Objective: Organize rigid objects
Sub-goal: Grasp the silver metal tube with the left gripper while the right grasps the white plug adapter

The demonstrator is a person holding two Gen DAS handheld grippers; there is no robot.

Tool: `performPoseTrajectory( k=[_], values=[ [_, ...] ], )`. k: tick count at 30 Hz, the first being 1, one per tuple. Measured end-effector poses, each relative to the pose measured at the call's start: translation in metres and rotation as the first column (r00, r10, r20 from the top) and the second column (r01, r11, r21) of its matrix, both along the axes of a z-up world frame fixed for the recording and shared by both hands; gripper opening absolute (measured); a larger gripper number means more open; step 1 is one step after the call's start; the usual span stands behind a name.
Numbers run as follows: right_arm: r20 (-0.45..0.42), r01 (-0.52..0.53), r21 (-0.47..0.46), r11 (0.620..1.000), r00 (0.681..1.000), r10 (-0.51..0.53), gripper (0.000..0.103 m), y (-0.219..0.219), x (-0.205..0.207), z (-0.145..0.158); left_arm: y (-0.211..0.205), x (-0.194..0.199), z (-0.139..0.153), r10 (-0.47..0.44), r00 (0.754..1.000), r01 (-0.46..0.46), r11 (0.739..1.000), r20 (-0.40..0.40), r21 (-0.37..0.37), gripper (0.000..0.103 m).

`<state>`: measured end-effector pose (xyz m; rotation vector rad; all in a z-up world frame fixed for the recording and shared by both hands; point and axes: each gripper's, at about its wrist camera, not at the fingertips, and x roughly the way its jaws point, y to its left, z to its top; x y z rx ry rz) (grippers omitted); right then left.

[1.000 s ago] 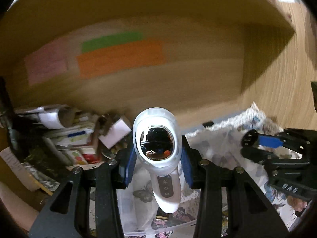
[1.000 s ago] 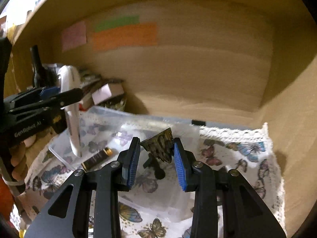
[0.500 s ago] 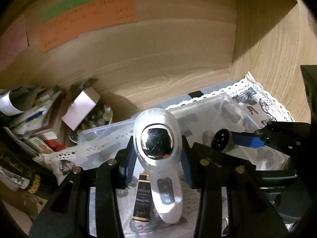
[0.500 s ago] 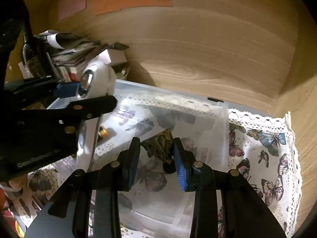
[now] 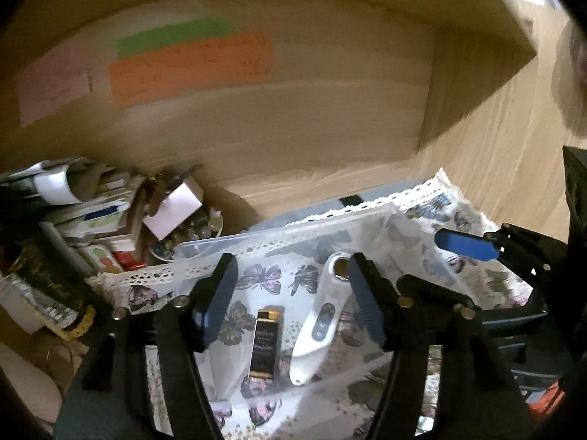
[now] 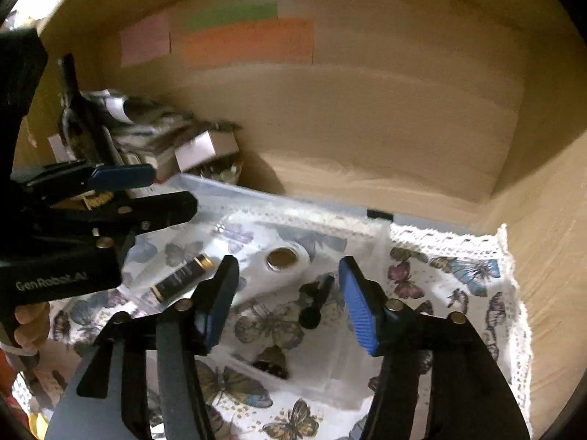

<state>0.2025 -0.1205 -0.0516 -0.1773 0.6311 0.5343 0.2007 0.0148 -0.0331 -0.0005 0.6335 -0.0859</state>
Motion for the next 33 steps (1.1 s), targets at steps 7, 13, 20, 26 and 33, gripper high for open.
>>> performPoseTrajectory(
  k=[7, 13, 20, 26, 33],
  values=[
    [0.078, 0.002, 0.039, 0.999, 0.997, -0.005, 0.069, -0.014, -0.039, 0.026, 0.006, -0.048, 0.018, 0.011, 0.997, -0.011, 1.0, 0.075, 0.0, 0.08],
    [0.078, -0.007, 0.057, 0.998, 0.997, 0.003, 0.072, -0.019, -0.068, 0.025, 0.01, -0.084, 0.011, 0.003, 0.997, -0.004, 1.0, 0.076, 0.019, 0.08],
    [-0.002, -0.025, 0.033, 0.999, 1.0, 0.025, 0.072, -0.017, -0.095, -0.005, 0.016, -0.108, -0.02, -0.007, 1.0, 0.007, 1.0, -0.01, 0.01, 0.08],
    [-0.117, -0.027, 0.004, 1.0, 0.993, 0.027, 0.072, -0.016, -0.102, -0.048, 0.013, -0.11, -0.061, -0.048, 0.99, 0.042, 0.998, -0.133, -0.045, 0.074],
    [-0.219, -0.045, -0.01, 0.999, 0.975, 0.041, 0.064, -0.01, -0.101, -0.082, 0.003, -0.11, -0.089, -0.107, 0.972, 0.09, 0.992, -0.211, -0.086, 0.063]
  ],
)
